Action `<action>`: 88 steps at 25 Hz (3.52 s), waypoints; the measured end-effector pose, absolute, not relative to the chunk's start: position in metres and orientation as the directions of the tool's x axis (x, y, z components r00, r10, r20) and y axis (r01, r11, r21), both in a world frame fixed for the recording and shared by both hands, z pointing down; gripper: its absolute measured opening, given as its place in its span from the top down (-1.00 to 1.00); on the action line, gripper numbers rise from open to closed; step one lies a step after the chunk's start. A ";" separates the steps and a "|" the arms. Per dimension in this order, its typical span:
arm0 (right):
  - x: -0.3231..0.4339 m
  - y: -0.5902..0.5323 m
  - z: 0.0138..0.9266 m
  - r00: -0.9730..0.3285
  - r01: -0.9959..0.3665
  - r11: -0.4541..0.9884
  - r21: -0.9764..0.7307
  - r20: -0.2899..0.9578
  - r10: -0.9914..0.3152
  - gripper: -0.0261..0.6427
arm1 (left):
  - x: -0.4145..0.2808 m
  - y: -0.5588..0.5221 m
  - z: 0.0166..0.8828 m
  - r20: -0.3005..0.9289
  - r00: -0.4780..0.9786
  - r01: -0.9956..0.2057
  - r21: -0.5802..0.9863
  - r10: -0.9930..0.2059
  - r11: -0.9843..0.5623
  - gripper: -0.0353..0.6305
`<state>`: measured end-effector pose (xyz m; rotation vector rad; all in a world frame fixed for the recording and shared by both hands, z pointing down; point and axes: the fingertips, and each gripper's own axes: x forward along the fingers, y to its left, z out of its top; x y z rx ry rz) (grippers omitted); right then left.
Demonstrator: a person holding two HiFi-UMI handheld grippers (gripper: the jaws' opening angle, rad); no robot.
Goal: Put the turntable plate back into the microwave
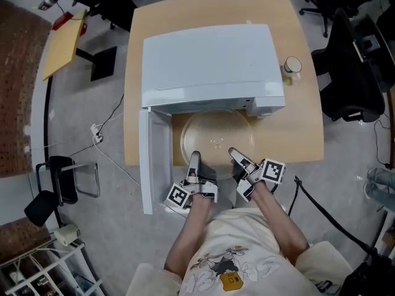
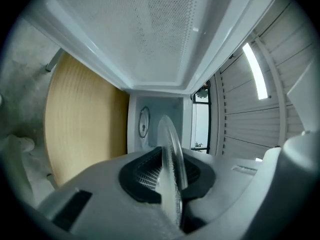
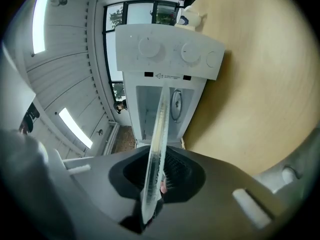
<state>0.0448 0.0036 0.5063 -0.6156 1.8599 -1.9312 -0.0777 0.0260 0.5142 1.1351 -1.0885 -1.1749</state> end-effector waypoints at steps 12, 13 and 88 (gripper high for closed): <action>0.006 -0.066 0.533 -0.842 -0.083 0.013 -0.996 0.063 -0.535 0.78 | -0.120 -0.033 0.537 -0.024 -0.033 0.092 0.995 -0.999 -0.027 0.80; 0.001 -0.078 0.539 -0.837 -0.088 0.016 -0.996 0.065 -0.544 0.79 | -0.126 -0.045 0.544 -0.027 -0.037 0.091 0.995 -0.999 -0.030 0.79; -0.042 -0.138 0.578 -0.793 -0.080 -0.071 -0.994 0.106 -0.600 0.75 | -0.120 -0.150 0.582 0.051 0.151 0.090 0.994 -0.987 0.065 0.76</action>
